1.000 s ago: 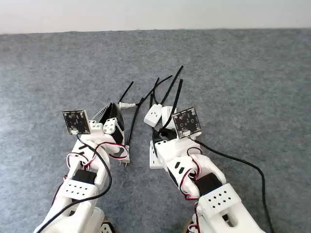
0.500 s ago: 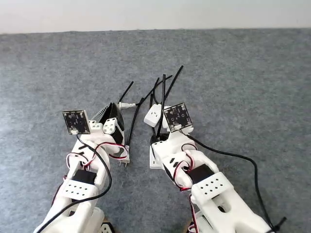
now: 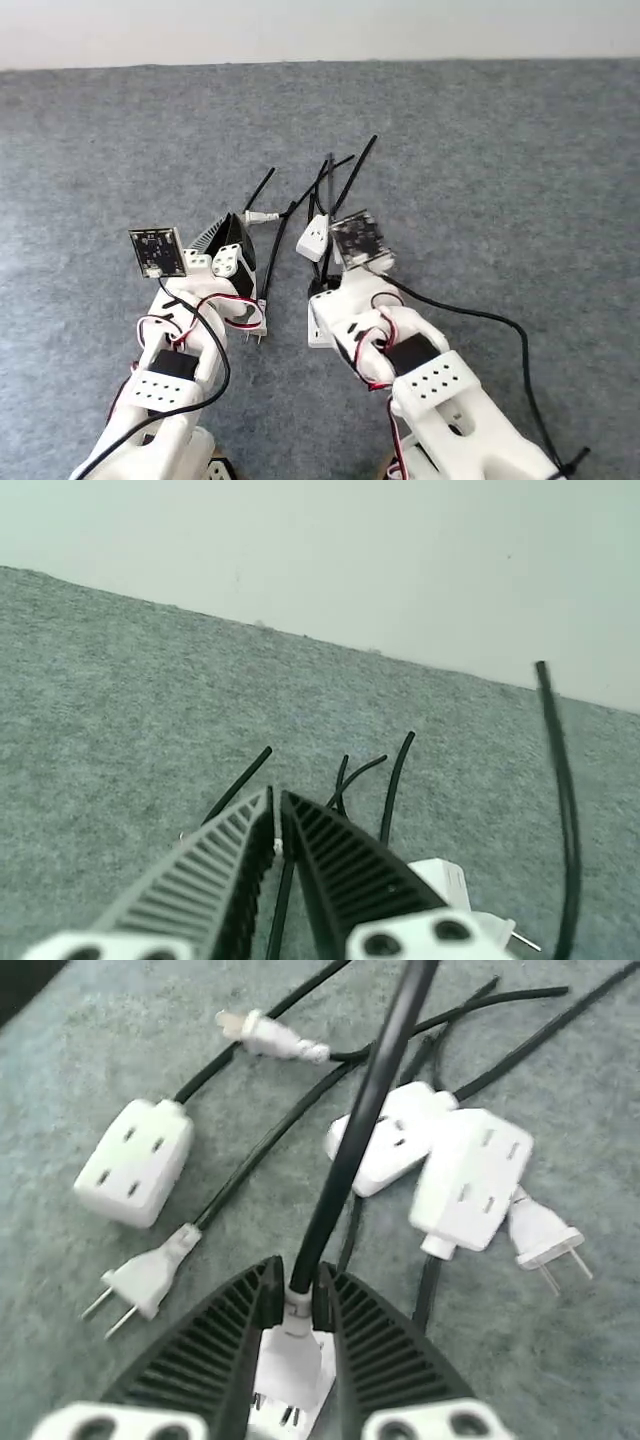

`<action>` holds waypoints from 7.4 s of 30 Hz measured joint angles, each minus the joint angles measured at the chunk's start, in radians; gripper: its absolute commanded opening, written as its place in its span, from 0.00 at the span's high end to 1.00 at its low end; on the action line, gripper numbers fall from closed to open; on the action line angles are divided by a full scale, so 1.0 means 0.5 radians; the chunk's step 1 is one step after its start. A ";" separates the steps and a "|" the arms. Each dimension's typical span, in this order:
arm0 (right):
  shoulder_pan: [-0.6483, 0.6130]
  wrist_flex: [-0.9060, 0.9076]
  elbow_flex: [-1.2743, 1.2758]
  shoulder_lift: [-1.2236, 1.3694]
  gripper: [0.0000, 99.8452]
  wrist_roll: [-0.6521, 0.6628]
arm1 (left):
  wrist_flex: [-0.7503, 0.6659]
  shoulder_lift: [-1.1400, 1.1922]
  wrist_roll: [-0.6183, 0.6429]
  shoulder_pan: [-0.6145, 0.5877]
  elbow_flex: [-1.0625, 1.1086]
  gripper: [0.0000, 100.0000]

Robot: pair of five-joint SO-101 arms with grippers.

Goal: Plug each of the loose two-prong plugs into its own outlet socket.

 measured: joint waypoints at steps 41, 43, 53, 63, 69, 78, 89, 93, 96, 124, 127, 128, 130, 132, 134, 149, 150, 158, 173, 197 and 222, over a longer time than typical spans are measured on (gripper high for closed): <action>-0.663 0.945 -0.132 -0.773 0.99 0.660 | 0.519 0.942 -0.129 0.295 -0.773 0.98; -0.663 0.945 -0.132 -0.773 0.99 0.660 | 0.519 0.807 -0.129 0.295 -0.697 0.98; -0.663 0.945 -0.132 -0.773 0.99 0.792 | 0.519 0.473 -0.129 0.304 -0.571 0.98; -0.660 0.976 -0.132 -0.773 0.99 0.948 | 0.500 0.239 -0.135 0.417 -0.537 0.98; -0.660 0.982 -0.132 -0.773 0.99 0.994 | 0.494 0.120 -0.135 0.448 -0.479 0.98; -0.605 0.979 -0.132 -0.773 0.99 0.933 | 0.442 0.114 -0.129 0.381 -0.399 0.98; -0.295 0.565 -0.126 -0.755 0.99 0.325 | -0.334 0.114 -0.135 -0.028 0.003 0.99; -0.227 0.371 -0.031 -0.755 0.99 0.224 | -0.356 0.114 -0.138 -0.157 0.101 0.99; -0.157 0.242 0.025 -0.752 0.99 0.147 | -0.362 0.114 -0.129 -0.285 0.147 0.99; 0.068 0.040 -0.080 -0.021 0.99 -0.104 | 0.126 0.110 -0.135 -0.632 0.074 0.98; 0.077 0.031 -0.080 -0.021 0.99 -0.104 | 0.126 0.110 -0.187 -0.629 0.107 0.98; 0.074 0.031 -0.080 -0.021 0.99 -0.104 | 0.126 0.110 -0.215 -0.629 0.120 0.98; 0.074 0.015 -0.080 -0.021 0.99 -0.104 | 0.126 0.110 -0.255 -0.629 0.144 0.98; 0.074 0.000 -0.080 -0.021 0.99 -0.104 | 0.126 0.110 -0.267 -0.629 0.150 0.98; 0.074 -0.006 -0.080 -0.021 0.99 -0.104 | 0.126 0.110 -0.273 -0.629 0.150 0.98; 0.074 -0.021 -0.080 -0.021 0.99 -0.104 | 0.126 0.110 -0.279 -0.629 0.150 0.98; 0.074 -0.021 -0.080 -0.021 0.99 -0.104 | 0.126 0.110 -0.279 -0.629 0.150 0.98; 0.074 0.086 -0.080 -0.021 0.99 -0.104 | 0.126 0.110 -0.279 -0.629 0.150 0.98; 0.071 0.083 -0.252 0.279 0.99 -0.104 | 0.126 0.110 -0.279 -0.629 0.150 0.98; 0.089 -0.006 -0.255 0.282 0.99 -0.071 | 0.126 0.098 -0.279 -0.629 0.150 0.98; 0.058 -0.098 -0.178 0.298 0.99 -0.021 | 0.126 0.098 -0.279 -0.629 0.150 0.98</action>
